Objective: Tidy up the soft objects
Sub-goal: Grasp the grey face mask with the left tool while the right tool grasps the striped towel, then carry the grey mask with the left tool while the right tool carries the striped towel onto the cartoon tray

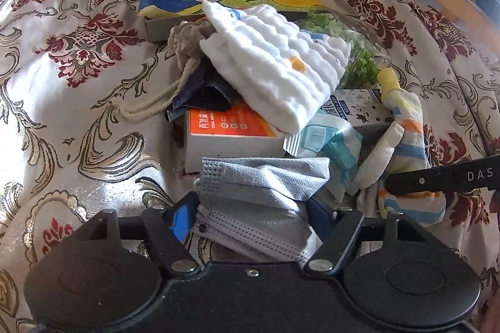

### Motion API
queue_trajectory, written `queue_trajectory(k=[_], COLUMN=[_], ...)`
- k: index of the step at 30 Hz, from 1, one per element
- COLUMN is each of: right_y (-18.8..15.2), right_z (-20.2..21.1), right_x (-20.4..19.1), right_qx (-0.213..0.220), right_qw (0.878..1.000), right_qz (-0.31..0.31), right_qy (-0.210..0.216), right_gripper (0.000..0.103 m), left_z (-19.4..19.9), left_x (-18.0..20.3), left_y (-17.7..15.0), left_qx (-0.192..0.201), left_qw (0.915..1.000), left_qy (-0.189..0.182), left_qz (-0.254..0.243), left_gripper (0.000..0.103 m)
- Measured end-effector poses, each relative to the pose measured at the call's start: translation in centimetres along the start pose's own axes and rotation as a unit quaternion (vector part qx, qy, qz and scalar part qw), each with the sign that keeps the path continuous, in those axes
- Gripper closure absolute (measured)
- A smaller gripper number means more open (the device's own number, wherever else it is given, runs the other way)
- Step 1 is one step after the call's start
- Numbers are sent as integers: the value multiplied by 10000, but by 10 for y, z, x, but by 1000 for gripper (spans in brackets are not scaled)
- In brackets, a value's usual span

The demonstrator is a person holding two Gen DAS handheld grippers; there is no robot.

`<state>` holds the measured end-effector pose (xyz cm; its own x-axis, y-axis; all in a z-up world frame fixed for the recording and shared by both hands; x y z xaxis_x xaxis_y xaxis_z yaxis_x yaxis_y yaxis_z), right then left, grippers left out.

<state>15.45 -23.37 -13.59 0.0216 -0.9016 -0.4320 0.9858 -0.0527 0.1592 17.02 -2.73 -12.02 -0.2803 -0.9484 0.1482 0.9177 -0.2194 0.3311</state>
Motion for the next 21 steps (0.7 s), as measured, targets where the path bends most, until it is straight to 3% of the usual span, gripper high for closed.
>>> queue_trajectory(k=[9, 16, 21], right_y=[-8, -12, -15], right_z=[17, 38, 55], right_x=[-1, 2, 4], right_qx=[155, 558, 896], right_qw=[9994, 9971, 9940], right_qz=[-209, -443, -579], right_qy=[230, 268, 226], right_gripper=[68, 67, 64], left_z=[13, 23, 30], left_x=[10, 25, 26], left_y=[-2, -6, -4], left_qx=[113, 215, 328], left_qw=[9998, 9990, 9982], left_qy=[-136, -310, -500], left_qz=[-56, -240, -98], left_gripper=[47, 51, 52])
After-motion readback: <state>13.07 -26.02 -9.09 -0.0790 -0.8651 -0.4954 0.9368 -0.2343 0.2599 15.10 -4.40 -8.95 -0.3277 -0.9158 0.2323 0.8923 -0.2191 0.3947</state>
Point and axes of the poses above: each gripper's, at about its wrist camera, not at the fingertips, and z roughly against the way its jaws point, x to its right, y to its top, the point moved 8 cm from there along -z, roughly the way its jaws point, and after that the axes turned 15 degrees about -x, right-handed, at the moved point
